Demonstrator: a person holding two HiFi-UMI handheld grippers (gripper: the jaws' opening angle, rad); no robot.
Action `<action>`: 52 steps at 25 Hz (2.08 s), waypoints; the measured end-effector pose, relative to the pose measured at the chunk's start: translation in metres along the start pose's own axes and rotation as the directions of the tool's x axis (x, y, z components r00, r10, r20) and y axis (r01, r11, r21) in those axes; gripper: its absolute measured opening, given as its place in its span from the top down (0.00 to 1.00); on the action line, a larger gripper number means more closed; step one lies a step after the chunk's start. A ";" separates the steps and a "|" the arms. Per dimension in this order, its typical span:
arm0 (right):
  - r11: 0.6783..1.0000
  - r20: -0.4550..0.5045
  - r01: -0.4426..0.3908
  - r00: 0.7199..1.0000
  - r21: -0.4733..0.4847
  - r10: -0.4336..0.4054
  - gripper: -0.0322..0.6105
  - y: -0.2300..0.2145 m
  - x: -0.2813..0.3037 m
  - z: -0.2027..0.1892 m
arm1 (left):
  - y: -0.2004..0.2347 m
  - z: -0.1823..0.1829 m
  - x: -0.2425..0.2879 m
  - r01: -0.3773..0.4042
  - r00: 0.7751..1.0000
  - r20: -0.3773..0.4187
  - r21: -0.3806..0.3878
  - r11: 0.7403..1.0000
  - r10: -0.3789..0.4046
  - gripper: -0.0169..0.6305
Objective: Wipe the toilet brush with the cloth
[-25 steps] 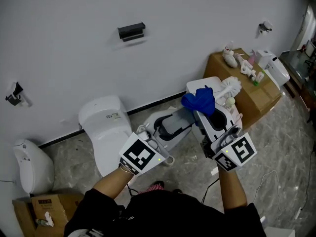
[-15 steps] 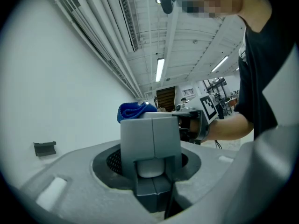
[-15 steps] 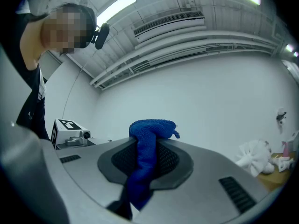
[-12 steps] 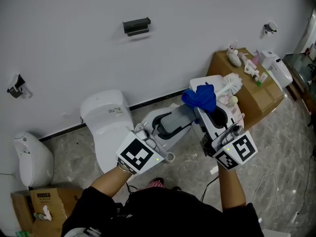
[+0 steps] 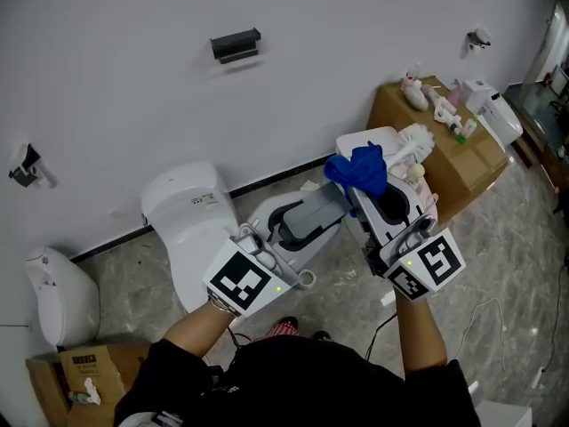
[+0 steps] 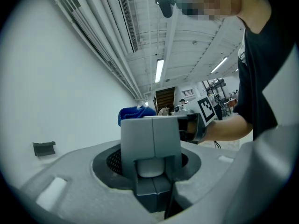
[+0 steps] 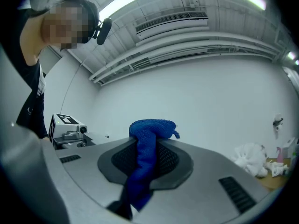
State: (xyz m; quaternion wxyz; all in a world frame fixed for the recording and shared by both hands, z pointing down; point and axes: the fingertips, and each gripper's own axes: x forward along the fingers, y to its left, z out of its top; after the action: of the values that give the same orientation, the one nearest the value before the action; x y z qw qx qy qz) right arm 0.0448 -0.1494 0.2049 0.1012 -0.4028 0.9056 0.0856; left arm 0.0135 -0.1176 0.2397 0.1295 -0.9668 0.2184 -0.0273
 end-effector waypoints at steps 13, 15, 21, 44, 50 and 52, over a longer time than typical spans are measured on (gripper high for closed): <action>0.993 -0.014 0.094 0.995 -0.065 -0.095 0.83 -0.018 -0.015 0.001 | -0.009 0.004 0.004 0.033 0.999 0.013 -0.004 0.999 -0.033 0.71; 0.992 -0.015 0.105 0.994 -0.068 -0.106 0.83 -0.021 -0.017 0.001 | -0.010 0.005 0.005 0.034 0.999 0.019 -0.011 0.999 -0.033 0.71; 0.987 -0.022 0.136 0.990 -0.079 -0.138 0.83 -0.035 -0.024 0.001 | -0.012 0.007 0.009 0.041 0.999 0.024 -0.018 0.999 -0.040 0.71; 0.959 -0.049 0.265 0.962 -0.097 -0.270 0.83 -0.089 -0.036 -0.007 | -0.010 0.010 -0.001 0.046 0.999 0.027 -0.023 0.999 -0.045 0.71; 0.947 -0.057 0.304 0.949 -0.107 -0.311 0.83 -0.102 -0.041 -0.007 | -0.010 0.012 -0.002 0.048 0.998 0.029 -0.019 0.999 -0.047 0.71; 0.943 -0.063 0.314 0.945 -0.107 -0.321 0.83 -0.105 -0.042 -0.008 | -0.010 0.013 -0.004 0.050 0.998 0.029 -0.016 0.999 -0.049 0.71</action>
State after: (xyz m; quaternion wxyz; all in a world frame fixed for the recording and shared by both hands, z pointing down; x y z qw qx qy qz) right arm 0.1502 -0.1904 0.2153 0.0582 -0.5509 0.8270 0.0954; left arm 0.0157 -0.1044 0.2298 0.1238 -0.9733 0.1928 -0.0146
